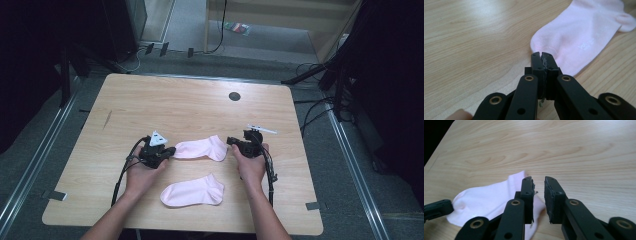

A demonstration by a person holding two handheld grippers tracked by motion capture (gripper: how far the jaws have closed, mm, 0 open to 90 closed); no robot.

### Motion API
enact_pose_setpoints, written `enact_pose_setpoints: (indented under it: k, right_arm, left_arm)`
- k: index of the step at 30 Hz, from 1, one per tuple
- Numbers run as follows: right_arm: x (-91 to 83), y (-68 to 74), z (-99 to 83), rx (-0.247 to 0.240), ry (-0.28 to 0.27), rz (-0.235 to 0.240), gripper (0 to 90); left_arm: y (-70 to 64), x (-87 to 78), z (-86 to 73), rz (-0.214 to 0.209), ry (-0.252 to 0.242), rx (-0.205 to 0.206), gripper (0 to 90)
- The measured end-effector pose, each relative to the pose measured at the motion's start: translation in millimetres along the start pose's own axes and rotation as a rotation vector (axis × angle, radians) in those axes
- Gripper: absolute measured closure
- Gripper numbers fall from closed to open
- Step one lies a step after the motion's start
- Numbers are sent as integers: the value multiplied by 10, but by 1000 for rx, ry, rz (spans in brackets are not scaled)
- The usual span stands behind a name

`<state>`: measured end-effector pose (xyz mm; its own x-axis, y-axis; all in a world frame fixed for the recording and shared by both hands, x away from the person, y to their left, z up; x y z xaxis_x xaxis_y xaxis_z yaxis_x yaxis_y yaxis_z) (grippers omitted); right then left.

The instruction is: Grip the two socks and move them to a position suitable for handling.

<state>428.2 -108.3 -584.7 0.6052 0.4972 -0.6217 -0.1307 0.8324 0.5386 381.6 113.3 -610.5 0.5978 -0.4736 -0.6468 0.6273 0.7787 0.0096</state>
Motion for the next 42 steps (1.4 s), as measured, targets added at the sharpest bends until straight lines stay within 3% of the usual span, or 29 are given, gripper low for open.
enact_pose_setpoints:
  k: [3,4,8,11,15,17,18,19,22,31,34,36,38,42]
  right_arm:
    - [-24,-112,2,5,-24,-20,721]
    - [-37,-109,-17,4,-25,-5,702]
    - [-58,-99,-78,-92,-36,0,582]
    - [-45,-122,-100,-130,-41,-17,550]
    - [19,-101,-173,-192,-33,-24,501]
    - [47,-75,-208,-251,-39,-57,495]
    - [78,-29,-252,-317,-38,-82,485]
    - [78,-29,-252,-317,-38,-82,485]
    - [145,58,-309,-382,-33,-92,485]
    - [182,61,-333,-404,-44,-116,559]
    - [167,29,-336,-439,-68,-162,638]
    - [164,31,-340,-440,-69,-161,666]
    - [155,44,-358,-436,-68,-152,783]
    - [141,56,-372,-440,-54,-149,843]
  left_arm:
    - [22,-8,25,25,-21,5,859]
    - [23,-13,36,24,-28,1,792]
    - [29,-73,105,17,-90,-37,570]
    - [51,-70,107,41,-94,-41,564]
    - [90,9,67,56,-64,-86,546]
    - [49,37,54,39,-50,-68,570]
    - [26,40,53,43,-40,-28,585]
    - [26,40,53,43,-40,-28,586]
    - [22,46,56,56,-38,-19,587]
    - [9,81,14,62,-5,-9,663]
    - [8,81,14,62,-5,-11,744]
    - [0,82,15,55,-6,-13,766]
    - [-11,82,14,41,-7,-18,843]
    - [-3,62,3,23,-15,-40,872]
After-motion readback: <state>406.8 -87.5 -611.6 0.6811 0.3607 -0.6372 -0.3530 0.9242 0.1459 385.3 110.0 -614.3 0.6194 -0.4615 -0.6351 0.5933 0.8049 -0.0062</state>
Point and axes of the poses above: each handheld gripper's, and its own axes: x roughly forward along the jaws, z roughly out of its top, y roughly to its left, the point moved 10 cm from there along x, roughly forward along the jaws, and after that the axes turned 8 degrees about x, right-handed, at the moved point
